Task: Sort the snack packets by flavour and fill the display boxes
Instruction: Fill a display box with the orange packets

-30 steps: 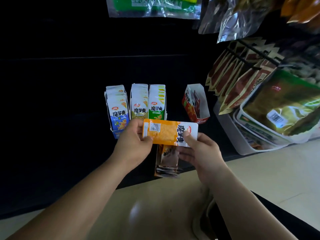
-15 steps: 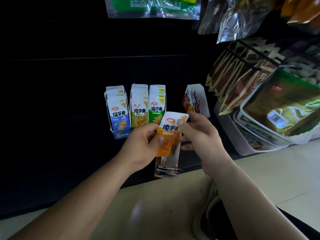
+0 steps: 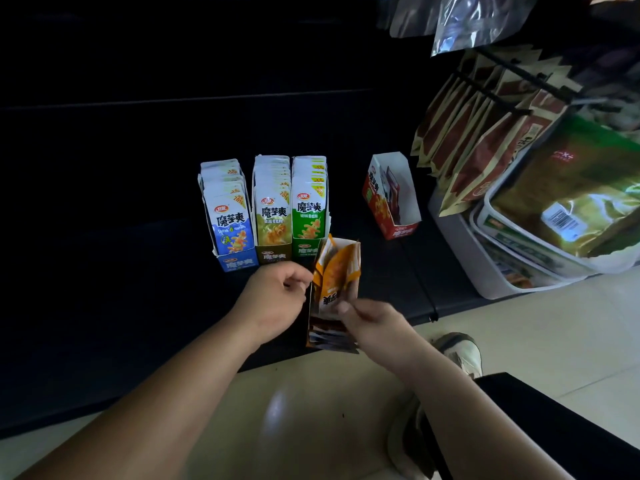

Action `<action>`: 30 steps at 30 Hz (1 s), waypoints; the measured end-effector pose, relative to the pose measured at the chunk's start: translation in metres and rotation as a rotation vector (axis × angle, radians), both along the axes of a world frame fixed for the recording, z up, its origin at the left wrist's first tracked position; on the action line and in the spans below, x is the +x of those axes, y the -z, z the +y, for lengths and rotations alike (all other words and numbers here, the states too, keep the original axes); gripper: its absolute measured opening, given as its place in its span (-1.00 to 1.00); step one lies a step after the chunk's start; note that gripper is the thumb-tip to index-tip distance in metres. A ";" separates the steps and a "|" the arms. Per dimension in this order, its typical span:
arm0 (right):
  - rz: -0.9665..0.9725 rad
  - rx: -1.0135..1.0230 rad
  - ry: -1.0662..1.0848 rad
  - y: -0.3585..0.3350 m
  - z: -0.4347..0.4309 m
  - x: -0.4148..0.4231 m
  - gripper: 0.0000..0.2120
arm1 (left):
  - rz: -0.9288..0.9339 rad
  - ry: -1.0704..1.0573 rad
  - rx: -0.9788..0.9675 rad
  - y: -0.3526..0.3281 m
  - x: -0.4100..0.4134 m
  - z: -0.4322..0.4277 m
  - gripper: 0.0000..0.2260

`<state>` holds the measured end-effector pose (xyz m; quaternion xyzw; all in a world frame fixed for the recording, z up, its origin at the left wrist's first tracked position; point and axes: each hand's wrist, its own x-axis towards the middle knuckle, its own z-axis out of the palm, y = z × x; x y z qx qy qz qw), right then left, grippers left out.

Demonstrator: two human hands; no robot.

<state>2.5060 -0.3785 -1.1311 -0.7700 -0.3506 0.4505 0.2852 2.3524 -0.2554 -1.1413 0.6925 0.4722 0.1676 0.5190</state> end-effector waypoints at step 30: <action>0.369 0.224 0.510 -0.020 0.009 0.000 -0.61 | -0.357 -0.416 -0.079 -0.044 0.019 0.003 -0.92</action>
